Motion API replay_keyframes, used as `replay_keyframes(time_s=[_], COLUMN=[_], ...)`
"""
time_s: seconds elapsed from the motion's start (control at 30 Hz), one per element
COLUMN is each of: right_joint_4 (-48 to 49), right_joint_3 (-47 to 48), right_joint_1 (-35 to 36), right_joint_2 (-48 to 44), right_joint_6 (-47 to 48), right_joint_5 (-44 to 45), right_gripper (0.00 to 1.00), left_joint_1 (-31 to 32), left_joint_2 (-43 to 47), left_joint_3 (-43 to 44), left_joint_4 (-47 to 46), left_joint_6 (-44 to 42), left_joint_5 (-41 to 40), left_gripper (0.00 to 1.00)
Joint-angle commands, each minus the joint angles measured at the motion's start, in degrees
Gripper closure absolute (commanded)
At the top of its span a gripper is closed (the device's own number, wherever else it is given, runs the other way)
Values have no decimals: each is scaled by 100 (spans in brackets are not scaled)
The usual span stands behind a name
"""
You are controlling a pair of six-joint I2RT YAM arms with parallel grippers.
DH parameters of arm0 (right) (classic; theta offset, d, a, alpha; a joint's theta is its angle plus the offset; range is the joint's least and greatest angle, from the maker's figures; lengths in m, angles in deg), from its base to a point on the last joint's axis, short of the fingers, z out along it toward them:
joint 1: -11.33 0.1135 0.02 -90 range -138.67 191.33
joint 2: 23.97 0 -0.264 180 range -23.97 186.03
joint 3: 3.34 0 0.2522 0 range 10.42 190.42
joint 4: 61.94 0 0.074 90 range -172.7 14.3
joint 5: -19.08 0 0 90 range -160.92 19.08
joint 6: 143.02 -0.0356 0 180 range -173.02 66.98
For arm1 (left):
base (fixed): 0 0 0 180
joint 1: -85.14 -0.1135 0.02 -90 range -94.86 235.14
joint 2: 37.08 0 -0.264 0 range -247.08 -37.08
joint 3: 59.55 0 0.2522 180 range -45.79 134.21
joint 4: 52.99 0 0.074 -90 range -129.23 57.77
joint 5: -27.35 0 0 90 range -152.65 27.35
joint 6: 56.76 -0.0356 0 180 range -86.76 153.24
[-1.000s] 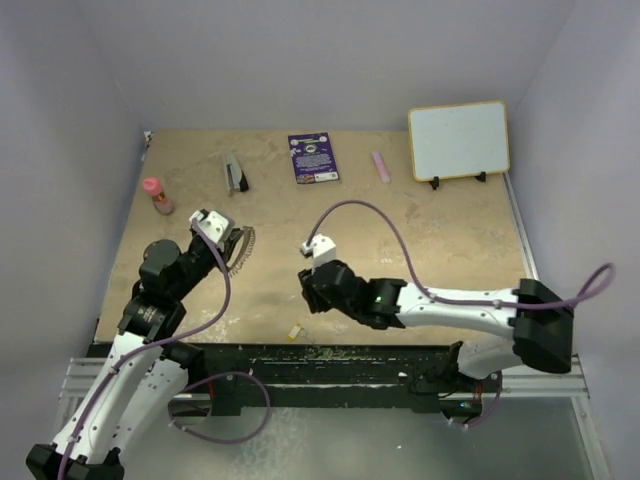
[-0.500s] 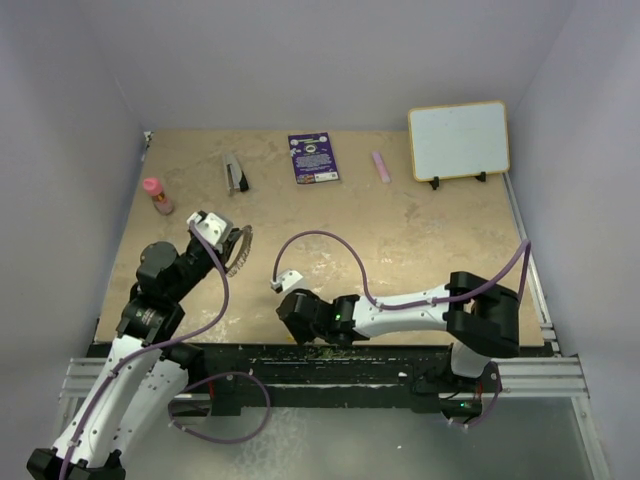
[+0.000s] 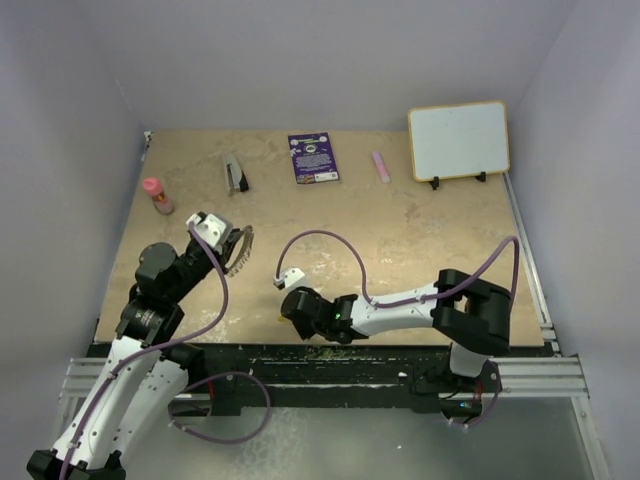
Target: Put the keys on the keyring
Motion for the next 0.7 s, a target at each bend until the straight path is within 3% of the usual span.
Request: replay_keyframes(time_s=[0.0, 0.17, 0.3, 0.5, 0.67], right_joint_4=[208, 284, 304, 555, 226], right_joint_3=[-208, -509, -631, -650, -162], right_joint_1=[-34, -19, 66, 98, 98], right_joint_2=[26, -918, -2026, -3380, -3362], right_joint_6=[158, 283, 663, 1236, 1445], right_joint_5=[410, 1069, 1018, -44, -653], right_gripper=[100, 100, 100, 100, 100], left_joint_1=[-58, -61, -66, -67, -56], left_joint_2=[57, 81, 42, -147, -142], left_joint_3=[71, 101, 89, -28, 60], left_joint_4=[-330, -301, -401, -748, -881], left_joint_6=[-33, -13, 94, 604, 750], left_joint_5=[118, 118, 454, 1761, 2300], left_gripper=[97, 97, 97, 97, 97])
